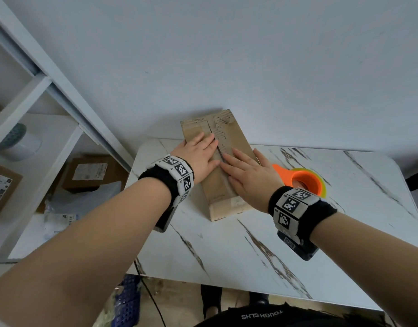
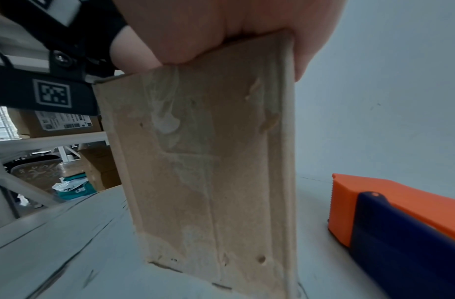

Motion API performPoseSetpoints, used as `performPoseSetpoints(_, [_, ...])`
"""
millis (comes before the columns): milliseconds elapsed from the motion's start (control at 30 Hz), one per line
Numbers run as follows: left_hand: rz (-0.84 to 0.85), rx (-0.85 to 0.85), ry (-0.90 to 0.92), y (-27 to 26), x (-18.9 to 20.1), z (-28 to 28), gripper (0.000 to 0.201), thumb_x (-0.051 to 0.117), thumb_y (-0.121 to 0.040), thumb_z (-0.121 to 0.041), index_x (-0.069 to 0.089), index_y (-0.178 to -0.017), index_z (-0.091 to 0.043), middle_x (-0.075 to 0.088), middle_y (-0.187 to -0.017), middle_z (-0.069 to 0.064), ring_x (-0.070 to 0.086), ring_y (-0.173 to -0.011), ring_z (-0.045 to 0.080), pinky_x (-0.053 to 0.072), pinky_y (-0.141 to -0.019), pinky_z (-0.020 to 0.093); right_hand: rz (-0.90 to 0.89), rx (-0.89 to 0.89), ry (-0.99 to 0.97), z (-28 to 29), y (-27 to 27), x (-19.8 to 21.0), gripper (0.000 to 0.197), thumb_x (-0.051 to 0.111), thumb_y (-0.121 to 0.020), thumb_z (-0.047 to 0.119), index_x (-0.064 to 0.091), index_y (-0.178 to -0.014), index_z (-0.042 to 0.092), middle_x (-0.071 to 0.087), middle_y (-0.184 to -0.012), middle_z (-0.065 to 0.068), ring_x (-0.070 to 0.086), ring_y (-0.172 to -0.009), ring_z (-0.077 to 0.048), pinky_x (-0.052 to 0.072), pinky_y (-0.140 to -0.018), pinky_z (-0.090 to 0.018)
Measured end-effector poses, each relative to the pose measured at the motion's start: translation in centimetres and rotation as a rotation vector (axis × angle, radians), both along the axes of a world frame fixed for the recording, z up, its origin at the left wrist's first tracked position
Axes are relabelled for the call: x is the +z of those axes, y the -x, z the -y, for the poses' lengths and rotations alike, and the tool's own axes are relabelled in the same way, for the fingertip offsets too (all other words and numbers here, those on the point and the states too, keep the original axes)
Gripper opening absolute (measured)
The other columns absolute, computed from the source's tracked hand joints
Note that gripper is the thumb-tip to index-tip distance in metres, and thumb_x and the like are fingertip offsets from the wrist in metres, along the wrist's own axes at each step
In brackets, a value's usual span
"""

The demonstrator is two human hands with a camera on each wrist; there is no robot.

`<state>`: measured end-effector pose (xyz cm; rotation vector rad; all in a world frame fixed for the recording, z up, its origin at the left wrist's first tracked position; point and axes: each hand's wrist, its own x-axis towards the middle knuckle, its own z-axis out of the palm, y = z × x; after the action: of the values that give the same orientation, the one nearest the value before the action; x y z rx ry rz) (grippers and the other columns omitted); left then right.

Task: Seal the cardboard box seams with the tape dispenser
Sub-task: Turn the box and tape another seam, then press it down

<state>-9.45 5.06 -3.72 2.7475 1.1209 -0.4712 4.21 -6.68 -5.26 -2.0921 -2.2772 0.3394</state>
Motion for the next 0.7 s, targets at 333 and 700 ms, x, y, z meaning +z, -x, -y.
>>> performPoseSetpoints(333, [0.003,0.073,-0.097,-1.1,-0.4,-2.8,0.063,0.021,-0.096,-0.050,0.005,-0.149,-0.019,-0.005,-0.159,-0.004,-0.003,-0.146,0.012,0.003,-0.119,0.042,-0.045,-0.013,-0.019,-0.5,-0.2,-0.2,0.065,0.011,-0.087,0.040,0.049,-0.135,0.022,0.043,-0.147,0.003,0.032,-0.141,-0.022,0.014,-0.115,-0.050])
performPoseSetpoints(700, [0.054,-0.087,-0.048,1.5,0.0,5.5,0.075,0.012,-0.091,-0.061,-0.001,-0.148,-0.013,-0.005,-0.158,0.002,-0.005,-0.146,0.014,-0.005,-0.119,0.038,-0.019,-0.009,-0.012,-0.5,-0.3,-0.4,0.077,-0.003,-0.080,0.045,0.037,-0.143,0.026,0.027,-0.155,0.009,0.018,-0.146,-0.014,0.007,-0.117,-0.043])
